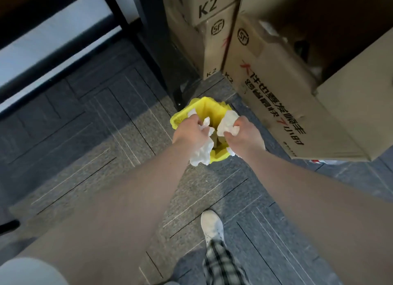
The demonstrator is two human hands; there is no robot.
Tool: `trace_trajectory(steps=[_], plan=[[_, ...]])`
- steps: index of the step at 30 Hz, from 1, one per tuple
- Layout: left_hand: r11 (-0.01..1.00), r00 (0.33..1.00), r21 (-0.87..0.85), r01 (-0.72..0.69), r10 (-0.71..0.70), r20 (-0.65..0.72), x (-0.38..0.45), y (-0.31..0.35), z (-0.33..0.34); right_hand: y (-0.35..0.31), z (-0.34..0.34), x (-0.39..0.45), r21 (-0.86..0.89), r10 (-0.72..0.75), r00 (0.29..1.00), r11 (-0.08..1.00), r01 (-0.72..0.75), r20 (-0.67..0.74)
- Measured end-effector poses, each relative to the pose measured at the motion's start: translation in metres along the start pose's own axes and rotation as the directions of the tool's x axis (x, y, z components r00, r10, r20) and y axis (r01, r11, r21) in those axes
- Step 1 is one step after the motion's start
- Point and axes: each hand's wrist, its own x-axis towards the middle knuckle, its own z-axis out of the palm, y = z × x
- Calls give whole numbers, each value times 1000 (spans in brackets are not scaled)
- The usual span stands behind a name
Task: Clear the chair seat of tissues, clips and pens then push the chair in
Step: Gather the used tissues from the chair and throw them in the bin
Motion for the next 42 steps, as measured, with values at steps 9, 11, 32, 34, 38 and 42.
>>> trace_trajectory(steps=[9, 11, 32, 34, 38, 42], plan=[[993, 999, -109, -32, 36, 36, 39, 2, 20, 1, 20, 30, 72, 17, 998, 997, -22, 63], [985, 998, -173, -16, 27, 63, 43, 2, 24, 2, 24, 33, 102, 15, 997, 995, -23, 73], [999, 985, 34, 15, -21, 171, 7, -60, 3, -27, 25, -2, -154, -79, 968, 981, 118, 238], [999, 988, 33, 13, -17, 152, -4, -77, -9, -41, 27, -13, -189, -110, 960, 969, 162, 258], [997, 989, 63, 40, -49, 137, -42, -111, -36, -75, 39, -40, -269, -179, 932, 925, 269, 316], [992, 987, 85, 90, -101, 123, -88, -155, -63, -110, 68, -75, -366, -244, 887, 843, 394, 393]])
